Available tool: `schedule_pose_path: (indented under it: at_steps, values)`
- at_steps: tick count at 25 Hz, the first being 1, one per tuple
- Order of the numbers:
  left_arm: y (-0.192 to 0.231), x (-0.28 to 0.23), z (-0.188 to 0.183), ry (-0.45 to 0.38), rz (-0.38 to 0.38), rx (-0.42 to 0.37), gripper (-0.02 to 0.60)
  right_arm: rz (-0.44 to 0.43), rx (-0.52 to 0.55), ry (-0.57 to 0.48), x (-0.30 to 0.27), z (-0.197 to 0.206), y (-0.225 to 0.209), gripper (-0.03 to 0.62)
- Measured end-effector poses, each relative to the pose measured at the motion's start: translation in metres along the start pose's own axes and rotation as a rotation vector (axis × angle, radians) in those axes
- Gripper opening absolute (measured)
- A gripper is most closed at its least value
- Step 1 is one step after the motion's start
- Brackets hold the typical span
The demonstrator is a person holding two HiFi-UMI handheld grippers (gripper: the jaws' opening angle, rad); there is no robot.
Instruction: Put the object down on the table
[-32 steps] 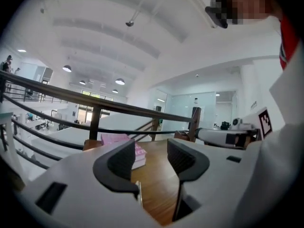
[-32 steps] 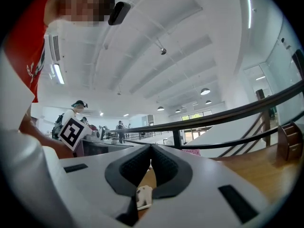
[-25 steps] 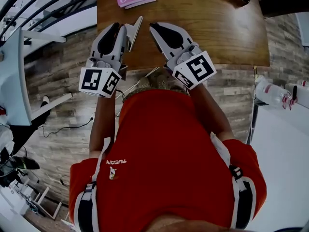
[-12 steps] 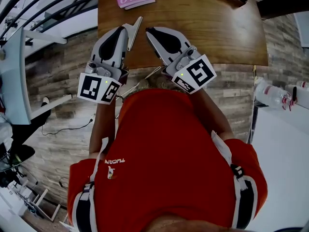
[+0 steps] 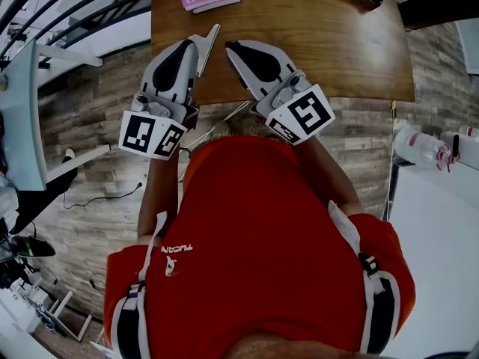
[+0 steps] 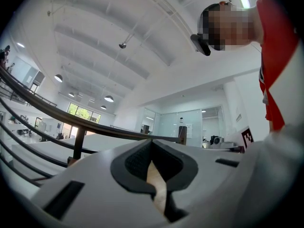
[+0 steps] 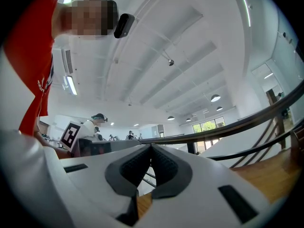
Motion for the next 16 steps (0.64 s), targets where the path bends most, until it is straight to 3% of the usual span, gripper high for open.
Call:
schedule_pose_path:
  at_steps: [16]
  values:
    - [0.0083, -0.0024, 0.0064, 0.012, -0.016, 0.016, 0.009, 0.007, -0.008, 0.009, -0.0002, 0.0049, -0.008, 0.025]
Point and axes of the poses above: the fingertips, and each gripper's own axes: x backward along the fingers, y to its left, z out of its underside, the point moved 5 cm from there along x, backward along the fingers
